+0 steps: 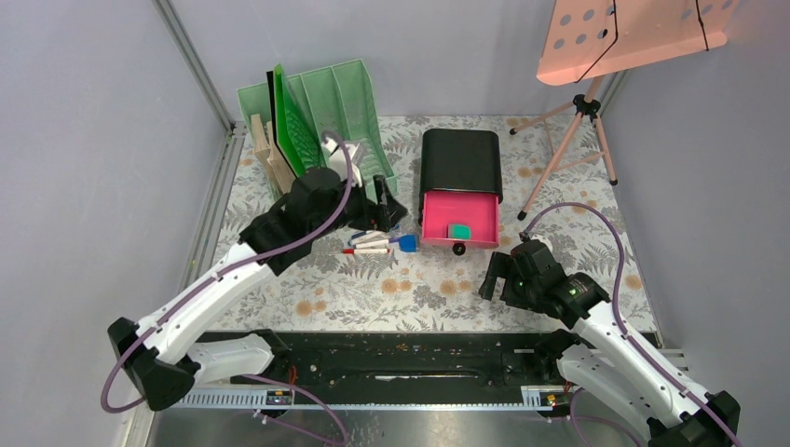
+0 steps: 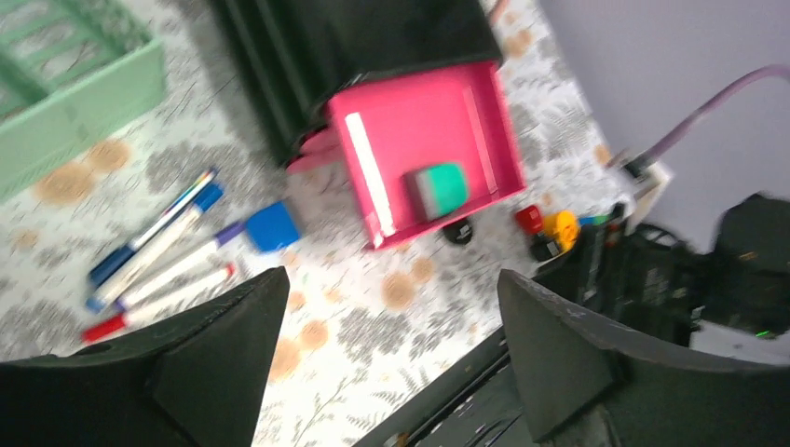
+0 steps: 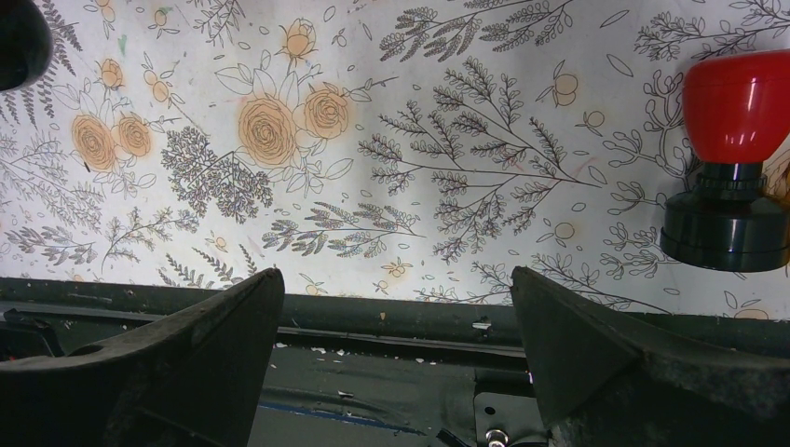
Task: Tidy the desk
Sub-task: Place the stationery in the drawer, then pick up the stationery from the center of the board.
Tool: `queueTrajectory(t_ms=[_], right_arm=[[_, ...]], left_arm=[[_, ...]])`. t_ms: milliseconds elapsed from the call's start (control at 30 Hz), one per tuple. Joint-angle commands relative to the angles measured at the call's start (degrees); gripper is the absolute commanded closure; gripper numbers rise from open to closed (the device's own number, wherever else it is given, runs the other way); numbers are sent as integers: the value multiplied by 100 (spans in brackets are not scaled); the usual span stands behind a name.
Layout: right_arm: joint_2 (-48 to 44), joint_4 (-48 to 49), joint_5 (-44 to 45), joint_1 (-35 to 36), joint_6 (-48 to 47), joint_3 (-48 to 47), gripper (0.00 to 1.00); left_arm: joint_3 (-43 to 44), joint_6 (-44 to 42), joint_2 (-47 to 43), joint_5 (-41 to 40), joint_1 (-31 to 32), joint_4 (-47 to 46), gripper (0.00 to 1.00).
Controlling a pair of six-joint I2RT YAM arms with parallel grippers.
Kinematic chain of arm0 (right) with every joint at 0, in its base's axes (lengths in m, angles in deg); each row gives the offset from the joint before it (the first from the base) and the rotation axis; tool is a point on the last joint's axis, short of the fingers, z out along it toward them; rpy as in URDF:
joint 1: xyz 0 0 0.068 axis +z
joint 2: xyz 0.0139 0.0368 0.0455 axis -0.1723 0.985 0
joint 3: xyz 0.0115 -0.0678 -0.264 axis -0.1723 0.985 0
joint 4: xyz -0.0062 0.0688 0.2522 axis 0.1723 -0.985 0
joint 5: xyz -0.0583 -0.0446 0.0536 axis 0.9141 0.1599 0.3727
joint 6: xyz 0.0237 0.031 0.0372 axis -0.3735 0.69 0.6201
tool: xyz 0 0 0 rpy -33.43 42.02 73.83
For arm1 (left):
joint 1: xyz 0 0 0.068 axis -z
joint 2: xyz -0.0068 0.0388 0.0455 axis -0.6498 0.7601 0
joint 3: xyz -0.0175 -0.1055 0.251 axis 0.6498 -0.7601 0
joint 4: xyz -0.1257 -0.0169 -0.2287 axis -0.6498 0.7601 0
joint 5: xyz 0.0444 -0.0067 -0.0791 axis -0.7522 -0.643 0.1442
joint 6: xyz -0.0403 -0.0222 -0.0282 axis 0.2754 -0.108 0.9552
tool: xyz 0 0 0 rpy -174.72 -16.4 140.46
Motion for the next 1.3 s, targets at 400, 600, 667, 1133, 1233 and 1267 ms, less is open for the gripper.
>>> queueTrajectory(t_ms=[400, 600, 667, 1133, 1233, 1267], right_arm=[[137, 60, 26, 22, 66, -71, 1], [257, -363, 667, 29, 382, -98, 1], [266, -446, 835, 14, 488, -117, 1], [-218, -604, 292, -1463, 891, 274, 0], [-140, -600, 158, -1677, 820, 254, 1], [-93, -603, 143, -1696, 800, 217, 1]], left_arm=[[-2648, 924, -1880, -682, -179, -102, 1], [-2853, 920, -1881, -458, -184, -85, 1], [-2892, 903, -1880, -453, -183, -72, 1], [-2790, 642, -1759, -262, -182, 220, 1], [-2779, 597, -1776, -294, -180, 231, 1], [-2772, 584, -1777, -303, -180, 239, 1]])
